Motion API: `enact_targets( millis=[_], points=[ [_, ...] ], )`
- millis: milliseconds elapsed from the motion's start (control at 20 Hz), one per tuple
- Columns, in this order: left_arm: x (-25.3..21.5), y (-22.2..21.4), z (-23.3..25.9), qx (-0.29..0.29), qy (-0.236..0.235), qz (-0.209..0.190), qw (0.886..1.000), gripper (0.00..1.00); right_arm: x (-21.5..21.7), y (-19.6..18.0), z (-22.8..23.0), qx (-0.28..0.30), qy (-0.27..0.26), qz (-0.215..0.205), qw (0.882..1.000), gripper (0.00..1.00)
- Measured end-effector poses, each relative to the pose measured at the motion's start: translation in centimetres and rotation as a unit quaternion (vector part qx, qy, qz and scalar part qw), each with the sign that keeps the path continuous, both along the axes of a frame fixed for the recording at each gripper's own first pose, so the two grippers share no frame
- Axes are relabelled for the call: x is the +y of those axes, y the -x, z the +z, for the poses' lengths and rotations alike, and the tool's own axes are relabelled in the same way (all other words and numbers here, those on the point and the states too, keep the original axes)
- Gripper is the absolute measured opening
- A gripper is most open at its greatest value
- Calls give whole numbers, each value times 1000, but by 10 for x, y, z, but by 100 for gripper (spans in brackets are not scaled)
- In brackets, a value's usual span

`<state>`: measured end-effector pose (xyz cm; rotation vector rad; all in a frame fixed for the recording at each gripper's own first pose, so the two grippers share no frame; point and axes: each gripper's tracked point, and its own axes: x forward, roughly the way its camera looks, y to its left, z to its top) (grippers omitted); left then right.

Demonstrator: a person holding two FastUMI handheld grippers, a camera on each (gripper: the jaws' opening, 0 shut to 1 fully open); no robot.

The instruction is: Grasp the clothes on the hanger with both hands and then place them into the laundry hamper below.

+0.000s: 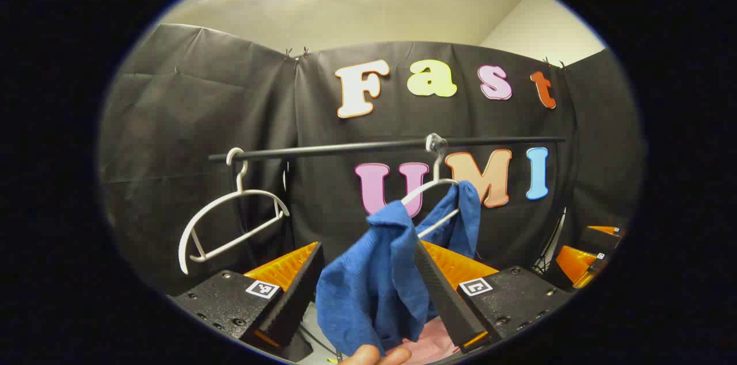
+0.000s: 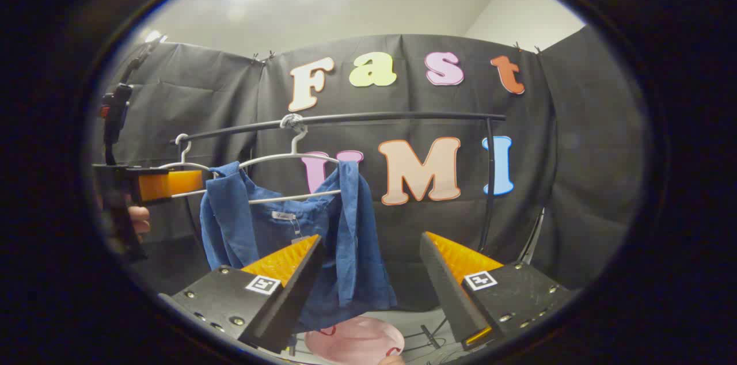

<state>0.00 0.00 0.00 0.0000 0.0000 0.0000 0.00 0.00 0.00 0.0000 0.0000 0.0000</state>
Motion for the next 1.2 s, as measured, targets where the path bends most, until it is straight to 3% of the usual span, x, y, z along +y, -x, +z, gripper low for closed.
enact_targets(
  millis=[50, 100, 400, 450, 550, 950, 1000, 1050, 1200],
  points=[
    [-5, 4, -4, 5, 2, 1, 1000, 99, -5, 0, 2, -1, 0, 3, 1000, 96],
    [-10, 8, -8, 10, 6, 2, 1000, 99, -9, -1, 4, -4, -1, 7, 1000, 100],
    [-25, 30, -27, 33, 23, 28, 999, 99, -20, -5, -5, 3, 8, 33, 999, 100],
    [-30, 32, -33, 35, 25, 25, 999, 99, -19, -5, -6, -1, 8, 36, 999, 96],
    [-42, 35, -41, 46, 20, 11, 999, 99, -20, -4, -8, -1, 3, 36, 999, 100],
    [-37, 28, -53, 46, 14, -12, 999, 98, -9, -13, -7, 1, -7, 14, 1000, 100],
    [-34, 26, -56, 50, 11, -13, 999, 99, -7, -14, -8, 7, -9, 9, 1000, 96],
    [-32, 24, -57, 49, 10, -18, 999, 98, -6, -13, -6, 5, -11, 4, 1000, 100],
    [-31, 16, -63, 49, 7, -29, 998, 98, -1, -13, -8, 3, -6, -1, 1000, 100]
  ],
)
